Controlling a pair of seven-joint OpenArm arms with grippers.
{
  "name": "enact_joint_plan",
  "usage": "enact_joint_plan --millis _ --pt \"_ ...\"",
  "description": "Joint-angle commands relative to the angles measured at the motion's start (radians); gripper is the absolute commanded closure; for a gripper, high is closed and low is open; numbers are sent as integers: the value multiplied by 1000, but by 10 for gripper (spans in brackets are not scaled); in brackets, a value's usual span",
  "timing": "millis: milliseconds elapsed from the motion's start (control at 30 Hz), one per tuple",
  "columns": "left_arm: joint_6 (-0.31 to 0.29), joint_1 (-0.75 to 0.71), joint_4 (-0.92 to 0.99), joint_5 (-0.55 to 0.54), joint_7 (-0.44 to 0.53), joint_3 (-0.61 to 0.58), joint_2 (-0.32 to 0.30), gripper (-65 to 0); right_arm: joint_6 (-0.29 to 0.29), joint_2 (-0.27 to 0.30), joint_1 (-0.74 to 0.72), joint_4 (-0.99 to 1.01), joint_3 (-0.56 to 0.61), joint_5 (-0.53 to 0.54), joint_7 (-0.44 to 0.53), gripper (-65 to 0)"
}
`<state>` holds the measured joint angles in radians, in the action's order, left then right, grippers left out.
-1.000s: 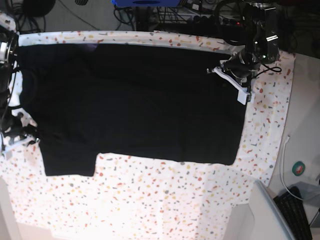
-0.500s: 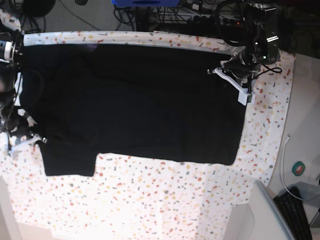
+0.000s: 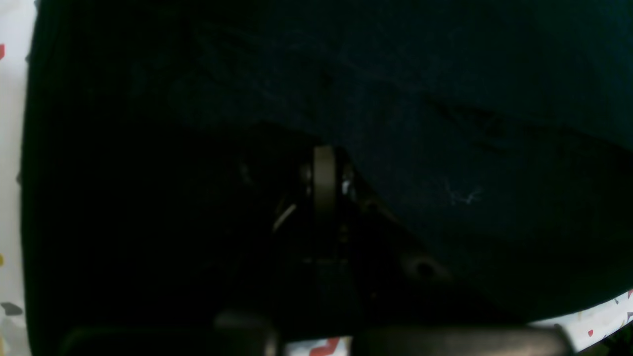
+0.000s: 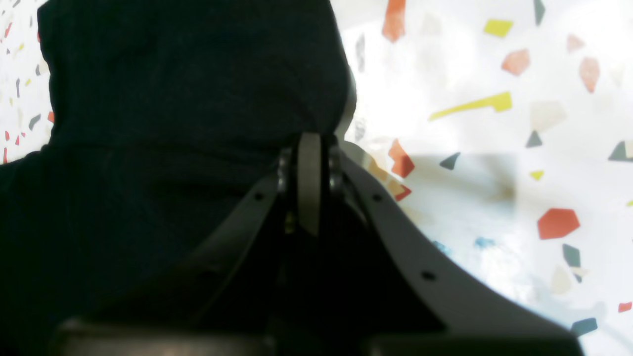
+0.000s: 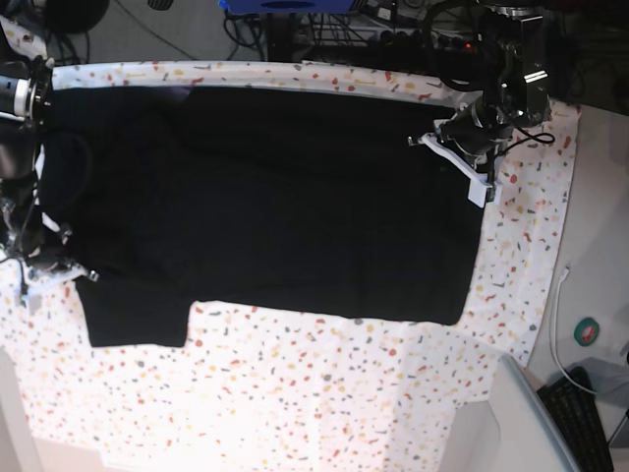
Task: Layout the t-shirt on the table in an organized manner, then fold the t-shirt properly
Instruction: 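Grasp the shirt's side edge with the right gripper and straighten it, then grasp the hem corners with both grippers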
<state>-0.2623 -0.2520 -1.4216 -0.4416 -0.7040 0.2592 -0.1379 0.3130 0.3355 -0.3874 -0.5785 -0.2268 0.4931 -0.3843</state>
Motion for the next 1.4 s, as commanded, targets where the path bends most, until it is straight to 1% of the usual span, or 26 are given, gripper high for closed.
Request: enact_joint_plan --millis 0,133,267,333,367,533,600,700,867,1033,1167,1233,1333,1367 --pt "-5 6 -12 -4 10 4 -12 0 5 23 -31 -21 -1 11 23 0" --pt "-5 6 -12 -4 10 4 -12 0 5 24 -41 -21 -1 11 28 0" --pt "-5 4 -12 -4 10 4 -13 0 5 24 -41 -21 0 9 100 0" --pt "-5 3 -12 -4 10 4 -13 0 5 24 -41 -21 0 5 120 0" --pt "-5 3 -12 -4 10 4 -13 0 5 26 -41 -21 0 -14 120 0" --pt "-5 3 -12 -4 10 4 -13 0 5 17 -69 -22 -3 -204 127 0" --pt "-5 4 -12 -4 10 4 -13 0 5 4 -81 -22 -4 -261 176 0" --pt "-5 4 -12 -4 10 4 -13 0 5 3 -81 -22 -3 -297 236 0" --pt "-5 3 -18 -4 10 4 -13 0 5 6 -81 -21 -1 -300 287 0" --pt "-5 6 -26 -10 8 5 -13 0 5 6 -80 -15 -1 -300 285 0" --pt "-5 -8 -137 -13 1 5 -13 0 5 3 -74 -13 -1 -300 285 0" --pt "-5 -28 -218 -13 -46 18 -13 0 5 1 -64 -13 -1 -300 285 0" --pt "-5 -22 -327 -13 -133 105 -4 0 5 1 -61 -13 -1 -300 285 0" --pt "-5 4 -347 -13 -148 128 -6 0 5 1 -54 -13 -1 -300 285 0"
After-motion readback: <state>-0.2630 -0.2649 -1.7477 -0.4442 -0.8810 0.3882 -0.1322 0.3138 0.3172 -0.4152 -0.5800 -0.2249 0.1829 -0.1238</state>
